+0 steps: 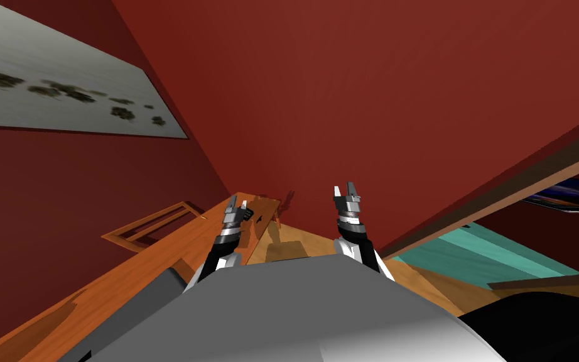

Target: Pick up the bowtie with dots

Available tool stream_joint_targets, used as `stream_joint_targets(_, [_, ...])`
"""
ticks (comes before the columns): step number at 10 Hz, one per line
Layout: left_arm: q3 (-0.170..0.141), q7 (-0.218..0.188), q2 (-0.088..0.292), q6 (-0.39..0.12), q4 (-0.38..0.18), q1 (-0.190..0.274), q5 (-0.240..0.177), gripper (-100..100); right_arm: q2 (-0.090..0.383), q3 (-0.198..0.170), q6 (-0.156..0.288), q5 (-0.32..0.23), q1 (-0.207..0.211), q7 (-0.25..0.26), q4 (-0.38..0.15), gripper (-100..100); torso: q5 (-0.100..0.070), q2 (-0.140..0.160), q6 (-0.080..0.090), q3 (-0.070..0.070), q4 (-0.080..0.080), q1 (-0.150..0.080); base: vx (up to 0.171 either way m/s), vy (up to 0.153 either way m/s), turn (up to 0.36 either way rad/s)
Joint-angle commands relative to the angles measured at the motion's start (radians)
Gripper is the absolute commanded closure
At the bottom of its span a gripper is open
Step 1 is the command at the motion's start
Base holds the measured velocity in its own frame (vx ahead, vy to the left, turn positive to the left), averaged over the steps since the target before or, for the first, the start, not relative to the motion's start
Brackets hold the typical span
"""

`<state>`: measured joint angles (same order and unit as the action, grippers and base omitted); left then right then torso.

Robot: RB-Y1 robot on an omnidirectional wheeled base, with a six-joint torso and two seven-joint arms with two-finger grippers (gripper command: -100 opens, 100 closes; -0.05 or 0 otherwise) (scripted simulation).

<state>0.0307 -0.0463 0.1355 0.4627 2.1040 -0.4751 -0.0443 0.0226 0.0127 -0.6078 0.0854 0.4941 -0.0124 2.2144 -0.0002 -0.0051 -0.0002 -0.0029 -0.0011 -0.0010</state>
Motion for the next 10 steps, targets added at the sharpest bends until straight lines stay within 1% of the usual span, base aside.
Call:
stream_joint_targets(1, [-0.013,-0.028,0.018,-0.038,-0.046,0.017,-0.026,-100,0.0,0.0,0.0,0.0,0.0,0.0,0.0,0,0.0,0.0,0.0,0.0,0.0,0.0,0.092,-0.03,0.094])
stream_joint_targets(2, [-0.013,-0.028,0.018,-0.038,-0.046,0.017,-0.026,-100,0.0,0.0,0.0,0.0,0.0,0.0,0.0,0,0.0,-0.001,0.0,-0.001,0.0,0.0,0.056,-0.018,0.019])
stream_joint_targets(4, [-0.027,-0.053,0.025,-0.071,-0.103,0.04,-0.054,-100,0.0,0.0,0.0,0.0,0.0,0.0,0.0,0,0.0,0.002,0.0,0.001,0.0,0.0,0.04,-0.012,0.049])
stream_joint_targets(5, [-0.027,-0.053,0.025,-0.071,-0.103,0.04,-0.054,-100,0.0,0.0,0.0,0.0,0.0,0.0,0.0,0,0.0,0.002,0.0,0.001,0.0,0.0,0.035,-0.011,0.027])
stream_joint_targets(9, [-0.056,-0.108,0.033,-0.142,-0.217,0.088,-0.113,-100,0.0,0.0,0.0,0.0,0.0,0.0,0.0,0,0.0,0.001,0.0,0.0,0.0,0.0,0.062,-0.019,0.063])
stream_joint_targets(10, [-0.063,-0.122,0.035,-0.16,-0.256,0.101,-0.128,-100,0.0,0.0,0.0,0.0,0.0,0.0,0.0,0,0.0,-0.001,0.0,0.0,0.0,0.0,0.069,-0.038,0.072])
